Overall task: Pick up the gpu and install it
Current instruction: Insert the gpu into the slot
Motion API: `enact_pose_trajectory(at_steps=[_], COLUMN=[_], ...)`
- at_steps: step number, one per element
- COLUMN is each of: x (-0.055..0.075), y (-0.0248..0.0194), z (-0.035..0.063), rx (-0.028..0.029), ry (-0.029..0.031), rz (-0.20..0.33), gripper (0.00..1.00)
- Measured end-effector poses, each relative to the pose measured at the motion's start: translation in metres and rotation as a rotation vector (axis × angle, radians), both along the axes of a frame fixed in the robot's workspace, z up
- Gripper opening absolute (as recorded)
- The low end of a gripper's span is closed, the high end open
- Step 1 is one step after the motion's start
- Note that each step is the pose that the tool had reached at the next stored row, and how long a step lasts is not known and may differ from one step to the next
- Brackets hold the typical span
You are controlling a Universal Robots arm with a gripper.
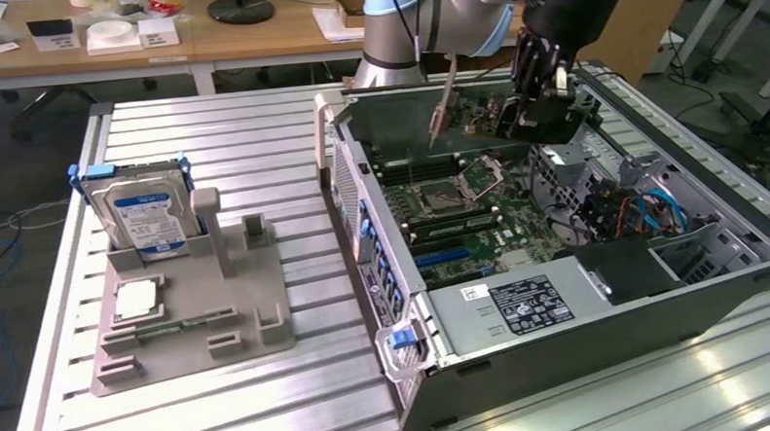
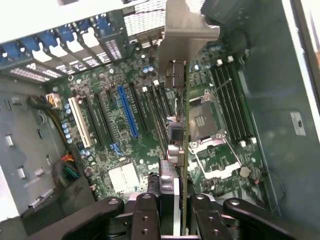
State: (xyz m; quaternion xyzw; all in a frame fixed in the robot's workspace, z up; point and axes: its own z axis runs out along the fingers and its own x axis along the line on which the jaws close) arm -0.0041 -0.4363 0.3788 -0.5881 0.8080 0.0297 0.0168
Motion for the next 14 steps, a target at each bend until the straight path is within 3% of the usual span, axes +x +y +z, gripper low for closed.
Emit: enact_pose_trajectory(at_steps=[8, 14], x=[0.000, 0.001], y=[0.0000, 0.0000], z=[-0.0077, -0.0122], rx=[0.0013, 0.0012], ry=[0.0001, 0.0001], rz=[0.097, 0.198], gripper=[0.28, 0.28])
